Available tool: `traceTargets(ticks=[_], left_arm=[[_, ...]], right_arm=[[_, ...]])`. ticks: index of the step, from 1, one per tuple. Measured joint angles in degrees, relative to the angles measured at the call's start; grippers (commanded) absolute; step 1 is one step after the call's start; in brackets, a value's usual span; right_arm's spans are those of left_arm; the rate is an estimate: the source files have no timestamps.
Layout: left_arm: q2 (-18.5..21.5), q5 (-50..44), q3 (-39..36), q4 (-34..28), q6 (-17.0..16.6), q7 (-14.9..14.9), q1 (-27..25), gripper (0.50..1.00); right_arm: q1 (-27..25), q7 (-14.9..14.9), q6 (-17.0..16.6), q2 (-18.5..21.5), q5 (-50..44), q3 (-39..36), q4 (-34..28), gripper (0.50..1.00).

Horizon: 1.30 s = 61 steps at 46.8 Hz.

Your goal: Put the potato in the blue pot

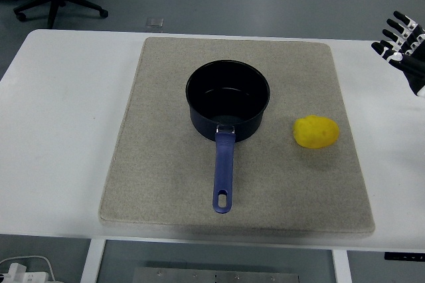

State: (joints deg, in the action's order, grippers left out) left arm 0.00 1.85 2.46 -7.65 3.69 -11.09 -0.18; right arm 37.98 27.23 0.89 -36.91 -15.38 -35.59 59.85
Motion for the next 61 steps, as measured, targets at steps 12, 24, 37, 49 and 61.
traceTargets(ticks=[12,24,37,49,61], left_arm=[[0.0,0.0,0.0,0.0,0.0,-0.05,0.0,0.994],[0.0,-0.01,0.0,0.0,0.0,0.0,0.0,0.994],[0.0,-0.01,0.0,0.0,0.0,-0.03,0.0,0.994],[0.0,-0.01,0.0,0.0,0.0,-0.04,0.0,0.994],[0.0,-0.01,0.0,0.0,0.0,-0.01,0.0,0.994]], right_arm=[[0.16,0.01,0.01,-0.17,0.0,-0.08,0.0,0.93],[0.46,0.01,-0.09,-0.44,0.0,-0.05,0.08,0.928],[0.28,0.26,-0.17,-3.75,-7.37,2.24,5.58,0.93],[0.11,2.96,-0.01,-12.46,-17.46,7.06,13.1,0.93],[0.2,5.59,-0.28,-16.74,-29.98,9.91,14.16,0.93]])
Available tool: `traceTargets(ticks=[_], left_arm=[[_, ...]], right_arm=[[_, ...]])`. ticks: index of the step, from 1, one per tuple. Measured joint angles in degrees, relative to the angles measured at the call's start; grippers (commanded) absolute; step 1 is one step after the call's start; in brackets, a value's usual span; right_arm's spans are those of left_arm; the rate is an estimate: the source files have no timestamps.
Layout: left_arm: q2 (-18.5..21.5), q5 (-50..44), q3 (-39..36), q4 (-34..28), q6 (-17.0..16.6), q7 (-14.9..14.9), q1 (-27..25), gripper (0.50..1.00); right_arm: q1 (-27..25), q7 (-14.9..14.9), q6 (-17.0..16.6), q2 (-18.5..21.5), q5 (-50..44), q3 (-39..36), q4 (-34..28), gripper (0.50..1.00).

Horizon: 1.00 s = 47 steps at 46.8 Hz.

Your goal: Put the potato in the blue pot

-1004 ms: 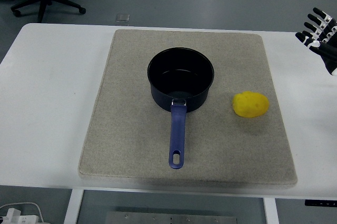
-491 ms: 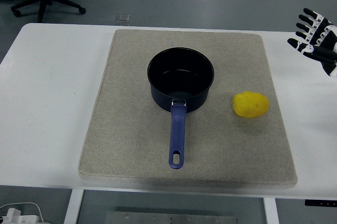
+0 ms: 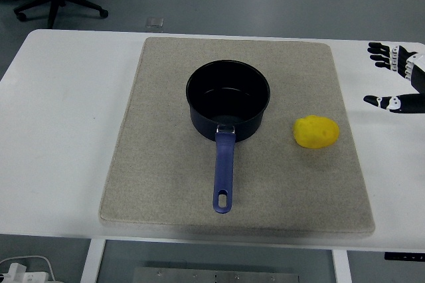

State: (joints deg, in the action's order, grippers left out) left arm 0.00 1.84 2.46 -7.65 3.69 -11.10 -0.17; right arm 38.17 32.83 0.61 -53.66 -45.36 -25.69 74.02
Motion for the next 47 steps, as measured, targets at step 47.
traceTargets(ticks=[47], left_arm=[[0.0,0.0,0.0,0.0,0.0,0.01,0.0,0.994]], right_arm=[[3.33,0.59,0.11,9.15,-14.94,8.26,-5.37,0.928]])
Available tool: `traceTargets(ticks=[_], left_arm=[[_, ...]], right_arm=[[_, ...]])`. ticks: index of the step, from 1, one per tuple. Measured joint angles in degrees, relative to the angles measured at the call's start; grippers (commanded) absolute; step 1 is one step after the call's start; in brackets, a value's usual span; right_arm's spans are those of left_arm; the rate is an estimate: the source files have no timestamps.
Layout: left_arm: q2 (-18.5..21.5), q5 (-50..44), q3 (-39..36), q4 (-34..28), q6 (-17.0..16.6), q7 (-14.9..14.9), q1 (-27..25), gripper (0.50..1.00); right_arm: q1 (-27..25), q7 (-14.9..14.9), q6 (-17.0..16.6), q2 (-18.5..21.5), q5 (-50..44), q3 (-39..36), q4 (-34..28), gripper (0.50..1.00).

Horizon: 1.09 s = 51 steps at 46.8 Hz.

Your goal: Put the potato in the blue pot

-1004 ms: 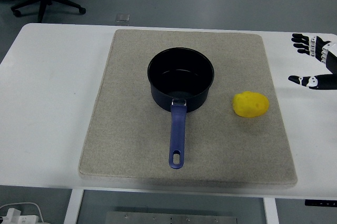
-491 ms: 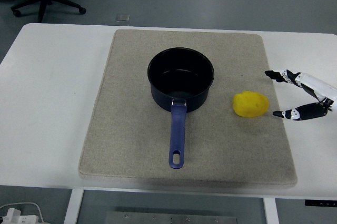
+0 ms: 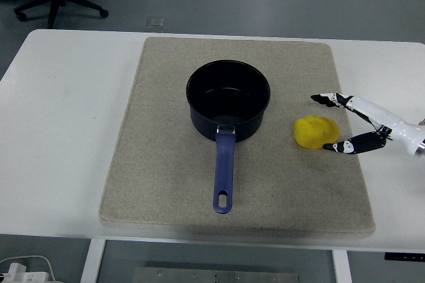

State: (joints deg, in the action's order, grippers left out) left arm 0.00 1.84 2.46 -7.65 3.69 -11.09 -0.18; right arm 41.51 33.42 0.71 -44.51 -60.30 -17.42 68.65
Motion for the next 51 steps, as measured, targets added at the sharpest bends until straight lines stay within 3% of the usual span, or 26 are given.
traceTargets(ticks=[24,35,51], left_arm=[[0.0,0.0,0.0,0.0,0.0,-0.02,0.0,0.994],[0.0,0.0,0.0,0.0,0.0,-0.03,0.0,0.994],[0.0,0.0,0.0,0.0,0.0,-0.02,0.0,0.994]], right_arm=[[2.41,0.24,2.23,2.68,-1.4,3.35,-2.37,0.926],[2.29,1.57,5.06,5.07,-1.74,3.42,-4.59,0.924],[2.24,1.59,5.38,6.55,-3.64,5.42,-6.41,0.921]])
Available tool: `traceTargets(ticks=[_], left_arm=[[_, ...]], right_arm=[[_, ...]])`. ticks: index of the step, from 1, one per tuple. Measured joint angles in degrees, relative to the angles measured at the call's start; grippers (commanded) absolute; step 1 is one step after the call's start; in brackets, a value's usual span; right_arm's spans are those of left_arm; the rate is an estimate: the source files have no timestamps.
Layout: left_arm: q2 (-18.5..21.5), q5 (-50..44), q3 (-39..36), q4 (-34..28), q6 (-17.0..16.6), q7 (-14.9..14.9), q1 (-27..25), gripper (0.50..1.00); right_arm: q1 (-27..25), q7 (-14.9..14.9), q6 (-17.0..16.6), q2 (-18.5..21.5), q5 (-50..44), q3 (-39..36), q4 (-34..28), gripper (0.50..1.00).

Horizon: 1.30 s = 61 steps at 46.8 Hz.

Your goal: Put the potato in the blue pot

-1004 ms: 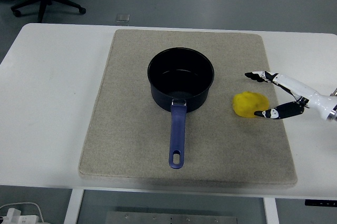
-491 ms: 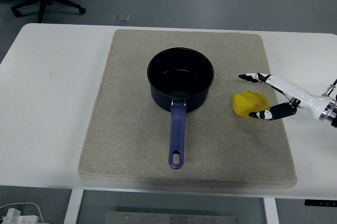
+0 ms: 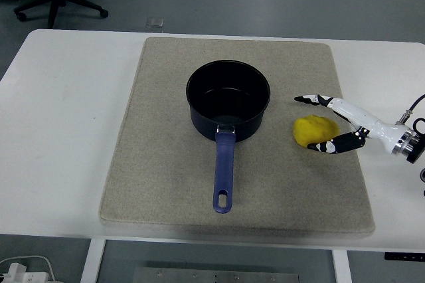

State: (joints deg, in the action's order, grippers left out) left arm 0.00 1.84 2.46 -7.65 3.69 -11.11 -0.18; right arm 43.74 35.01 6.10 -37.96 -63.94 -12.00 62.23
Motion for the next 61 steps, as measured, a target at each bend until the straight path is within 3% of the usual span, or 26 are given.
traceTargets(ticks=[5,7,11,14,15,61], left_arm=[[0.0,0.0,0.0,0.0,0.0,0.02,0.01,0.994],[0.0,0.0,0.0,0.0,0.0,0.01,-0.01,0.994],[0.0,0.0,0.0,0.0,0.0,0.02,0.0,0.994],[0.0,0.0,0.0,0.0,0.0,0.02,0.01,0.994],[0.0,0.0,0.0,0.0,0.0,0.02,0.01,0.994],[0.0,0.0,0.0,0.0,0.0,0.02,0.01,0.994]], right_arm=[[0.1,0.0,-0.03,0.02,-0.37,0.96,-1.02,0.903],[0.11,0.0,-0.03,0.06,-0.8,1.0,-1.55,0.873],[0.15,0.0,-0.02,0.07,-1.09,1.05,-2.24,0.713],[0.59,0.0,-0.03,0.11,-1.1,1.04,-2.3,0.536],[0.91,0.0,-0.04,0.17,-1.1,1.05,-2.3,0.5],[7.16,0.0,-1.27,-0.43,1.64,2.65,-2.57,0.5]])
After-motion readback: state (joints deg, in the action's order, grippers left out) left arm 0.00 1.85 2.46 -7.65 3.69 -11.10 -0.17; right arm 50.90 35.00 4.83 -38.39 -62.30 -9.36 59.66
